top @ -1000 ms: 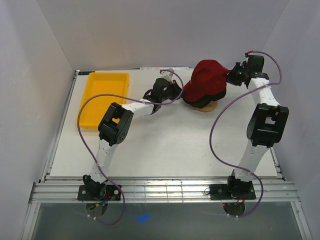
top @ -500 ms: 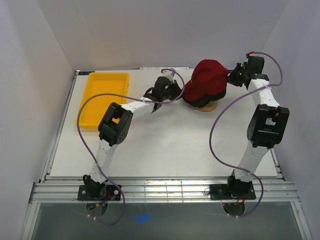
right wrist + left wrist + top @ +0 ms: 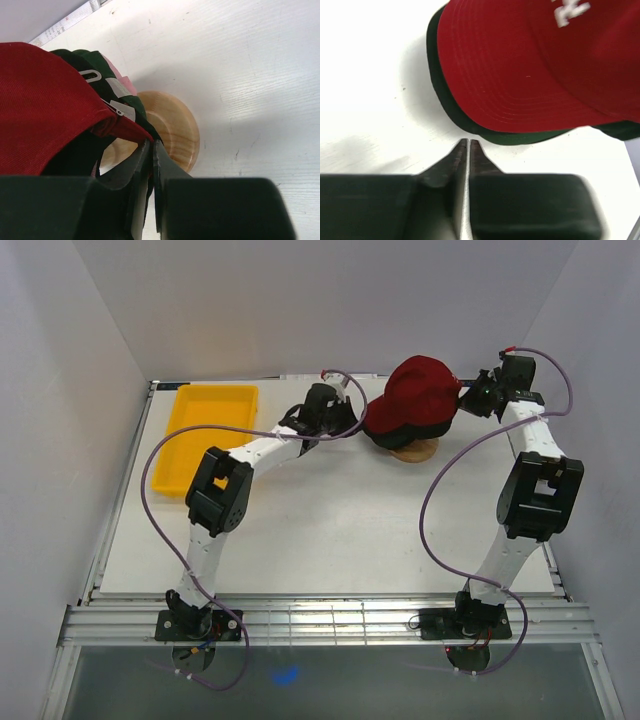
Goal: Stack the hats
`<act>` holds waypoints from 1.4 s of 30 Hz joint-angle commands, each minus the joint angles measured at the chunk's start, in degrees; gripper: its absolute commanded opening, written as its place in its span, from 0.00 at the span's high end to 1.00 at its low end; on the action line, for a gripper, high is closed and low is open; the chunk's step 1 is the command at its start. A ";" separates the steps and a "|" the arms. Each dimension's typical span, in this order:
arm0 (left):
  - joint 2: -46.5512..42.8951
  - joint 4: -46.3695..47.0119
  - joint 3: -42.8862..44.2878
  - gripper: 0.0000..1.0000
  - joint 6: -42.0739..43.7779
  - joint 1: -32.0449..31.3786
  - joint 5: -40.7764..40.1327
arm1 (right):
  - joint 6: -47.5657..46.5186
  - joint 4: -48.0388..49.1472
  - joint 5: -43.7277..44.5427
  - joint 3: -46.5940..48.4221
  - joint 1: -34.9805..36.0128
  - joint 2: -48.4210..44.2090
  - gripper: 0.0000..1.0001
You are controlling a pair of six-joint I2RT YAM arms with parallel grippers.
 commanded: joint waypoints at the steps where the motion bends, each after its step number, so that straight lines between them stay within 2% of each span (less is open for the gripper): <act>1: -8.46 -3.13 2.22 0.78 3.04 0.33 -0.29 | -1.85 -2.24 1.23 -0.58 -0.89 -0.27 0.86; 3: -8.99 -3.66 3.10 0.68 3.66 0.42 0.06 | -1.94 -2.50 1.14 0.47 -0.98 -0.18 0.77; 4: -8.99 -3.83 4.06 0.58 3.92 0.42 0.50 | -1.76 -2.59 0.97 1.17 -0.98 0.08 0.73; 6: -8.64 -3.92 5.03 0.53 4.01 0.42 1.03 | -1.68 -2.85 0.18 3.80 -1.07 0.52 0.64; 7: -8.38 -4.62 6.25 0.52 4.10 0.42 1.21 | -1.67 -3.20 -0.61 5.21 -1.07 1.65 0.63; 10: -7.41 -5.68 8.19 0.52 4.36 0.42 1.47 | -1.50 -6.63 -1.75 12.15 -1.07 4.82 0.62; 19: -4.08 -5.77 13.12 0.52 2.69 0.42 3.40 | -0.27 -8.12 -6.15 19.45 -0.81 9.66 0.57; 22: -3.55 -5.51 14.35 0.52 2.60 0.42 3.67 | -0.01 -6.99 -7.73 19.82 -0.81 10.02 0.52; 23: -3.46 -5.42 14.53 0.51 2.60 0.42 3.84 | 0.08 -6.46 -8.17 19.55 -0.72 9.93 0.47; 26: -3.11 -3.84 15.05 0.45 2.78 0.42 4.90 | -0.70 -6.37 -11.33 22.52 -0.81 10.98 0.39; 29: -2.67 -2.08 15.67 0.41 2.60 0.42 6.56 | -0.53 -8.30 -11.87 24.99 -0.81 12.12 0.35; 34: -2.23 -0.59 17.33 0.39 3.04 0.42 7.36 | 2.36 -9.80 -6.51 24.12 -1.59 8.61 0.28; 42: -0.73 2.03 20.86 0.38 1.81 0.51 8.24 | 6.41 -9.10 -10.80 23.60 -3.70 7.73 0.27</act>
